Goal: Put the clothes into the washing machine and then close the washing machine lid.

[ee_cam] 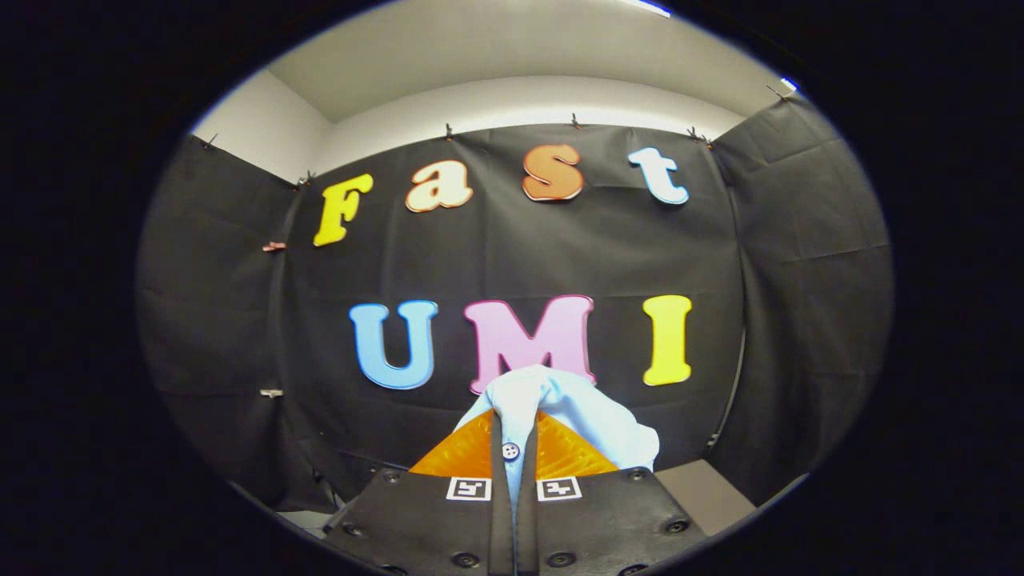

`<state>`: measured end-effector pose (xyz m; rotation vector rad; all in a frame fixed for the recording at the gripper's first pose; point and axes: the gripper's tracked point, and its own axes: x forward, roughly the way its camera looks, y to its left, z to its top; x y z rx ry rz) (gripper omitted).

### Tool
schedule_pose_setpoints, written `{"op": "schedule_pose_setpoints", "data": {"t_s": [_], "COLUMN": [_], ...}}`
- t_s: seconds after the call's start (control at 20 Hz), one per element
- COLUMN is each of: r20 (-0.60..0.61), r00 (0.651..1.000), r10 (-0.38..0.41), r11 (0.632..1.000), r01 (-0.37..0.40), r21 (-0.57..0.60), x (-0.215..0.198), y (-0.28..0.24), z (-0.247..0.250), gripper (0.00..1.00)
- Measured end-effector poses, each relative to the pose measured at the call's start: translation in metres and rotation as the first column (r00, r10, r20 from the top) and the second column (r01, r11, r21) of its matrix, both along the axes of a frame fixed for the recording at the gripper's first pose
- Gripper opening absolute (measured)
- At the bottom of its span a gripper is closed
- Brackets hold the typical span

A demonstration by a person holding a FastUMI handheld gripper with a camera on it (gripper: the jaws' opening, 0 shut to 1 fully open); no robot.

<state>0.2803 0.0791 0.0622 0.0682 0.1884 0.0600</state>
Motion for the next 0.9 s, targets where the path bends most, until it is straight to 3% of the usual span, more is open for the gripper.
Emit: {"op": "schedule_pose_setpoints", "data": {"t_s": [0.2,0.45,0.9], "r20": [0.052,0.088,-0.064], "r00": [0.990,0.952,0.886], "r10": [0.132,0.295,0.458], "r11": [0.989,0.946,0.880], "r01": [-0.135,-0.303,-0.442], "r21": [0.067,0.115,0.176], "x": [0.010,0.009,0.030], "y": [0.067,0.147,0.220], "z": [-0.004,-0.027,-0.162], "gripper": [0.06,0.06,0.06]}}
